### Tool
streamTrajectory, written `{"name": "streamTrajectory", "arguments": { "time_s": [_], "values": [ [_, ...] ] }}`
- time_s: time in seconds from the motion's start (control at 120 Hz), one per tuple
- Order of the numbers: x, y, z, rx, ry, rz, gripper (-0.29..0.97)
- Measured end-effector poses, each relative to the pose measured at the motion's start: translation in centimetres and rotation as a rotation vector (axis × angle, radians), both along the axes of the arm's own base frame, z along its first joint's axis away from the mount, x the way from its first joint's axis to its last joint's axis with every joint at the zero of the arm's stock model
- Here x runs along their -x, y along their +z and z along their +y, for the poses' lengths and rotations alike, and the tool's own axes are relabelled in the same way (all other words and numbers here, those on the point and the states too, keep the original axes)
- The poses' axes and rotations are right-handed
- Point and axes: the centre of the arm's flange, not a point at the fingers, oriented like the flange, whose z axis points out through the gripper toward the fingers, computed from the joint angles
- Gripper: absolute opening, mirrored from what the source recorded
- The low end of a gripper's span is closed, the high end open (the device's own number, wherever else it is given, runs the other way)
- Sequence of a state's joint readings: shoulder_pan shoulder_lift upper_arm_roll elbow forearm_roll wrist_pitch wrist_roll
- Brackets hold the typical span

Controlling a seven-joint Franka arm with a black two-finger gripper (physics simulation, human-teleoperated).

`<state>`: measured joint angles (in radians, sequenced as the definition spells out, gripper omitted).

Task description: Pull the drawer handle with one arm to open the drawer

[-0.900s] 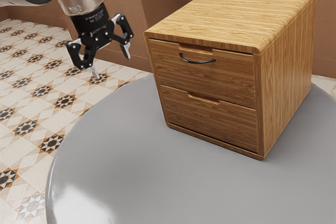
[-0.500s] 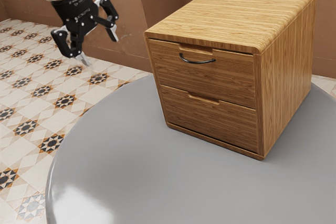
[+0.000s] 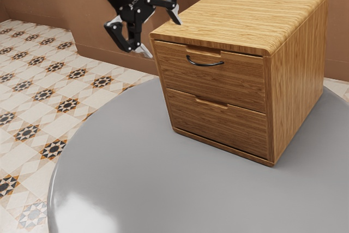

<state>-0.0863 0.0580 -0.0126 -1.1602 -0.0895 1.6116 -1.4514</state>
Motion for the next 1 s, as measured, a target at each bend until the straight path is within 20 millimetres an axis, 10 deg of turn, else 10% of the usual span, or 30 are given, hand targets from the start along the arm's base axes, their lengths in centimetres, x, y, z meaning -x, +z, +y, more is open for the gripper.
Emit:
{"name": "streamTrajectory", "arguments": {
  "time_s": [0.4,0.667,1.0],
  "values": [
    [-1.6,-8.5,7.2,-0.007,0.207,-0.168,0.64],
    [-0.9,-6.5,3.6,0.017,0.165,-0.295,0.64],
    [-2.7,-10.7,2.3,0.017,0.164,-0.237,0.59]
  ]
}}
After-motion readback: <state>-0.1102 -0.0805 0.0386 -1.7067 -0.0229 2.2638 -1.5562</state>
